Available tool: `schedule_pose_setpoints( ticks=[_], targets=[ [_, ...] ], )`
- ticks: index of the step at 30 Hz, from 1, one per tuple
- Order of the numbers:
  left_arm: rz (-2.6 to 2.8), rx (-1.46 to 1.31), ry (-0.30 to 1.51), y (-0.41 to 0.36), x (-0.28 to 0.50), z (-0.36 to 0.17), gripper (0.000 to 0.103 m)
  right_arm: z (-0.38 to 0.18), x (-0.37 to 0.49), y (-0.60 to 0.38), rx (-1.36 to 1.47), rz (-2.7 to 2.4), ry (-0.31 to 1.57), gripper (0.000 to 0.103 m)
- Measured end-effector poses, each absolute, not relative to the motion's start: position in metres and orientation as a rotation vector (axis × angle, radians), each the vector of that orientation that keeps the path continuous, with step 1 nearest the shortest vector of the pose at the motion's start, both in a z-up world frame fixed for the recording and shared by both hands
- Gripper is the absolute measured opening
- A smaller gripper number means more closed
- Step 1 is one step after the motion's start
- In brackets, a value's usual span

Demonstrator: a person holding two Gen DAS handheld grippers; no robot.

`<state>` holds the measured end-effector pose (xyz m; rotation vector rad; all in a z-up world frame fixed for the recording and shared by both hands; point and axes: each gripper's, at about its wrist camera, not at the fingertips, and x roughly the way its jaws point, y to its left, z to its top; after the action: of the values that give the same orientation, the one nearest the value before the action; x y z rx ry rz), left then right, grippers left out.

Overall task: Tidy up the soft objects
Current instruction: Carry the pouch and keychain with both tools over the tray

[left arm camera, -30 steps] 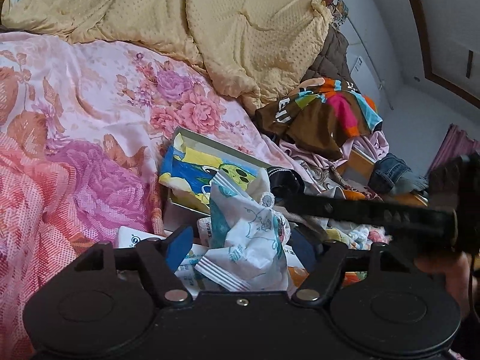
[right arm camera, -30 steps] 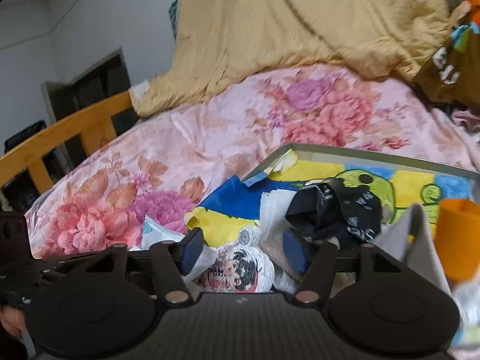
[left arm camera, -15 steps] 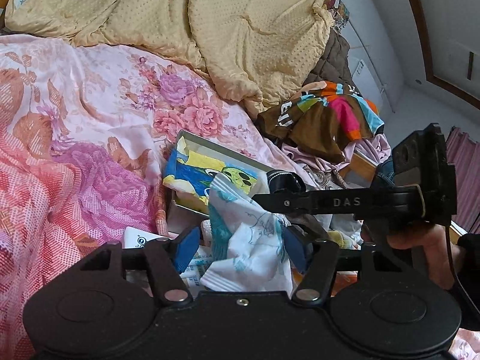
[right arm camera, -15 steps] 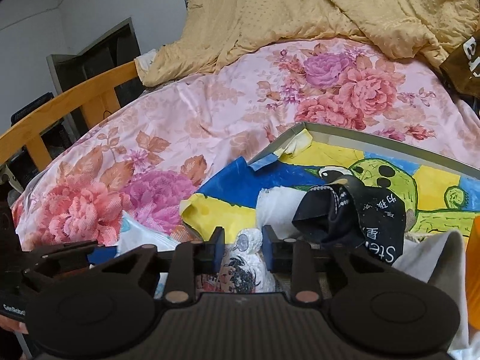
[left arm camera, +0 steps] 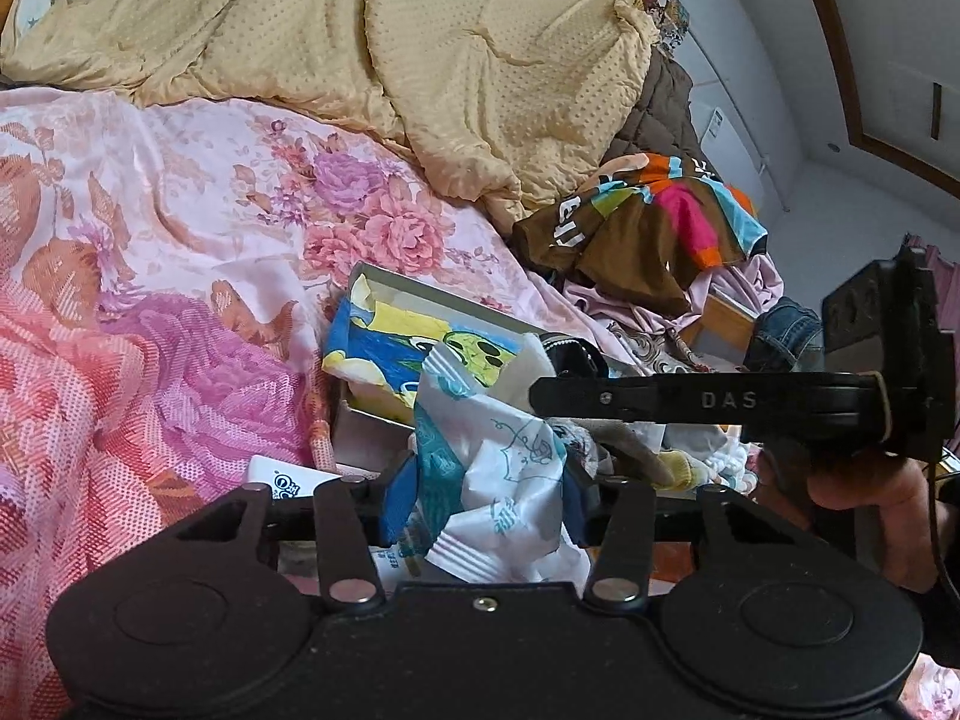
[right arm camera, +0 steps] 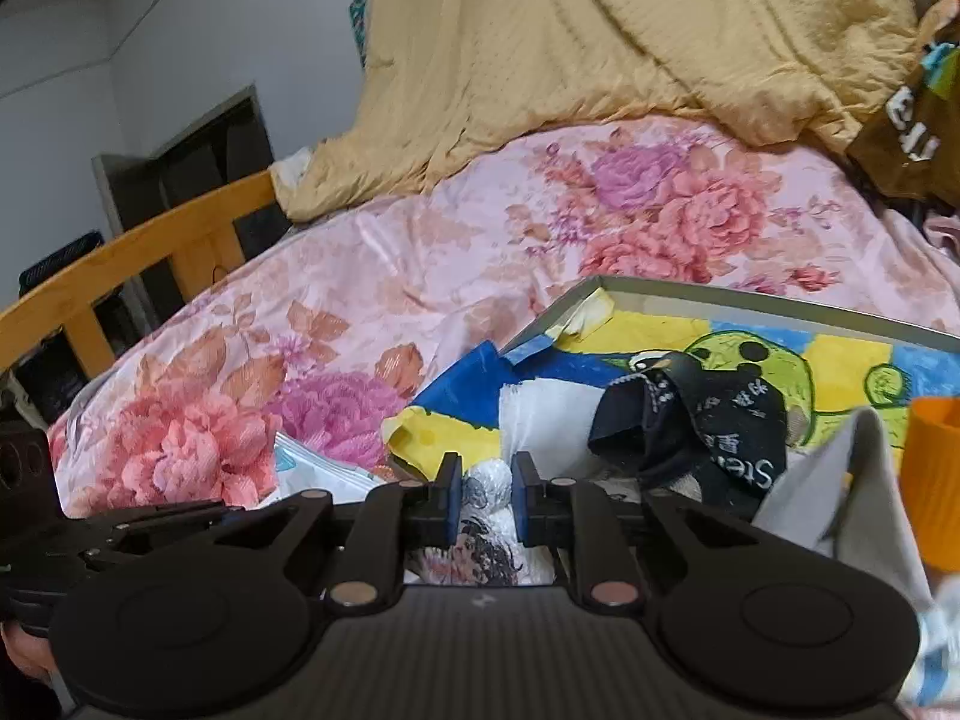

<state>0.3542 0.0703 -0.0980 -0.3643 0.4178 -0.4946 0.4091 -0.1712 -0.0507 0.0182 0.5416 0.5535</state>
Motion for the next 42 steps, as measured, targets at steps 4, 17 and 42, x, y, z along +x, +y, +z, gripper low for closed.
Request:
schedule_pose_setpoints(
  ticks=[4, 17, 42],
  targets=[
    [-0.493, -0.358, 0.416, 0.069, 0.353, -0.097, 0.047, -0.051, 0.396, -0.179, 0.060, 0.524, 0.501, 0.018],
    [-0.460, -0.312, 0.392, 0.058, 0.347, -0.086, 0.043, -0.041, 0.374, -0.206, 0.156, 0.445, 0.374, 0.018],
    [-0.383, -0.292, 0.449, -0.040, 0.452, -0.023, 0.043, -0.042, 0.402, -0.290, 0.460, 0.218, 0.233, 0.018]
  ],
)
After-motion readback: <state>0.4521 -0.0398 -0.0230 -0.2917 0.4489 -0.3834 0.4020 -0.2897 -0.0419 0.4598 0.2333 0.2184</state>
